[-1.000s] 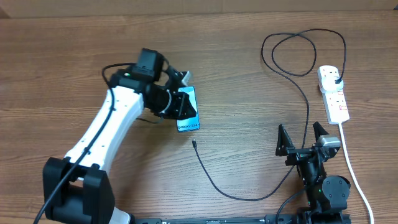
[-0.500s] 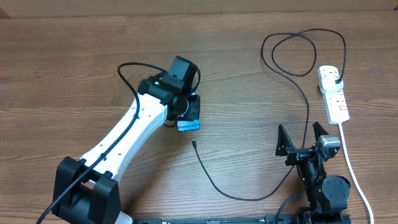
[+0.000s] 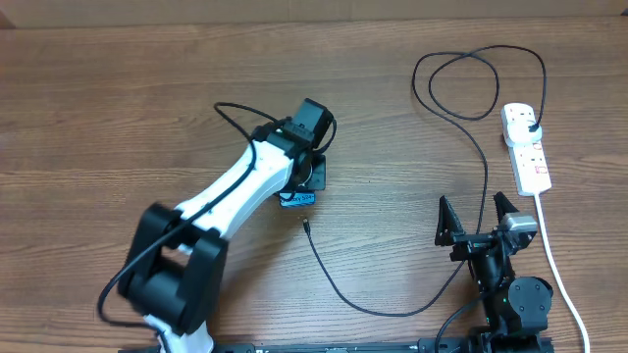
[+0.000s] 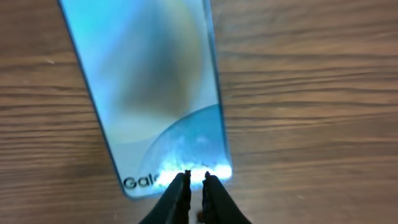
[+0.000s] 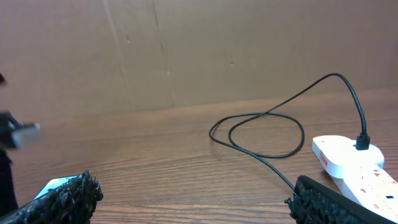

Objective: Plug charger to phone and switch on socket

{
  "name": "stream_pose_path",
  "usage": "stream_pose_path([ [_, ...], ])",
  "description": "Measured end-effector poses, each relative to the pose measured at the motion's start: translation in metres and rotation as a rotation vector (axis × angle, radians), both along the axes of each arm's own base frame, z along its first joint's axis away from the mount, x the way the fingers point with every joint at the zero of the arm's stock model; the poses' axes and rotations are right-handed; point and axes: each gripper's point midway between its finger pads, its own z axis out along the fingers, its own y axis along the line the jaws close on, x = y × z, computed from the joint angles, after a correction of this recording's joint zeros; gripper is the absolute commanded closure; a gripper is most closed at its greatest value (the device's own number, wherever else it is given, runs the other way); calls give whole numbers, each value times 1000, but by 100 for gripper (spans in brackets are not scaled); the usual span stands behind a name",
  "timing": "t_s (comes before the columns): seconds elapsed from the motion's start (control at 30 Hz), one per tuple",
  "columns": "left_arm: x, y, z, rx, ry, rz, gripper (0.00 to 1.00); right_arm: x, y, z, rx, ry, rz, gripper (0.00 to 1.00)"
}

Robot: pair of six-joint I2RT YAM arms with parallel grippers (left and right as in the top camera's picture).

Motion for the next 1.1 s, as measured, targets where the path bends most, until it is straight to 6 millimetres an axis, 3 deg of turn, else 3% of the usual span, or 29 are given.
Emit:
stream_pose_path([
  [0.2, -3, 2, -29, 34, 57, 1, 82, 0, 0, 0, 0, 0, 0, 0],
  [0.57, 8, -3, -32, 21, 22, 2, 78, 0, 0, 0, 0, 0, 0, 0],
  [0.9, 13, -2, -31, 30, 1, 22, 35, 0, 0, 0, 0, 0, 0, 0],
  [1.03, 15, -2, -31, 34, -5, 22, 0, 0, 0, 0, 0, 0, 0, 0],
  [1.1, 17, 0, -31, 43, -15, 27, 0, 0, 0, 0, 0, 0, 0, 0],
])
